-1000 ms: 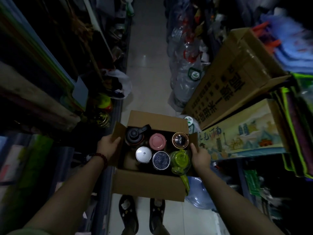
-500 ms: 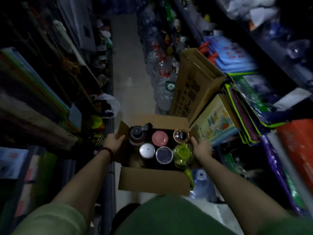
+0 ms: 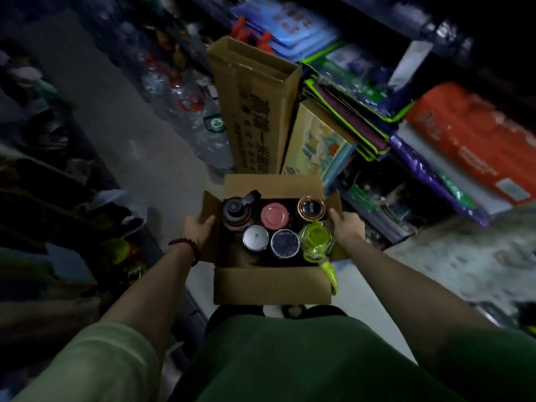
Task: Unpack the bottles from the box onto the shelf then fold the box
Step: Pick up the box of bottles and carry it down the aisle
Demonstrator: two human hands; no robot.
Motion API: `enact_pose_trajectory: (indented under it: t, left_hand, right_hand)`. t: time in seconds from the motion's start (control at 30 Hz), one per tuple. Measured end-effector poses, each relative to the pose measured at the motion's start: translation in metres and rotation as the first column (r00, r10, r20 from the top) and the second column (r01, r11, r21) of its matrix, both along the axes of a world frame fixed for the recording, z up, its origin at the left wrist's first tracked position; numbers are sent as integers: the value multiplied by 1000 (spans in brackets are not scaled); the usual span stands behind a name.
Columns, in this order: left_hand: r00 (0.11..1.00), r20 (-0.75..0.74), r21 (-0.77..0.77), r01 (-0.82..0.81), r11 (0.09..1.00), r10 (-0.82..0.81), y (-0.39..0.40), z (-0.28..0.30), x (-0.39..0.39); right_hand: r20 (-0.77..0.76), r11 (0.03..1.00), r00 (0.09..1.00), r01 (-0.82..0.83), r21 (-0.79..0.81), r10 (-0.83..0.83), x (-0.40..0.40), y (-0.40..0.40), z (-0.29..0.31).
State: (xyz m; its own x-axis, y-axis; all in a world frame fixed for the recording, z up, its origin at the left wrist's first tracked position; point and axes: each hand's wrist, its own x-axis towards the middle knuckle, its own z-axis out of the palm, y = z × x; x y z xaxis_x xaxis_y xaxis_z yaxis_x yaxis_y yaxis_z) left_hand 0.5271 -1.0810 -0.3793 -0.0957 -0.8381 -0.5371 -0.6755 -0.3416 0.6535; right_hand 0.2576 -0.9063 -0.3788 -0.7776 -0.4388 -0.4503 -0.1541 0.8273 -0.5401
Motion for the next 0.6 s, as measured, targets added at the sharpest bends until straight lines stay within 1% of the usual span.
enact_pose_trajectory:
  t: [0.13, 0.23, 0.4, 0.53, 0.6]
  left_hand:
    - [985, -20, 10, 172, 985, -172, -14, -3, -20]
    - [952, -27, 6, 305, 952, -305, -10, -6, -39]
    - [850, -50, -17, 524, 852, -524, 19, -16, -73]
    - [754, 13, -10, 656, 754, -656, 55, -26, -107]
    - [713, 43, -19, 701, 713, -700, 71, -30, -122]
  right_hand:
    - [11, 980, 980, 197, 24, -197, 18, 36, -9]
    - [21, 937, 937, 346, 55, -348, 29, 67, -16]
    - [62, 837, 835, 546, 28, -547, 42, 123, -23]
    - [61, 725, 723, 687, 38, -688, 55, 175, -29]
    - [72, 691, 688, 721, 45, -722, 62, 196, -31]
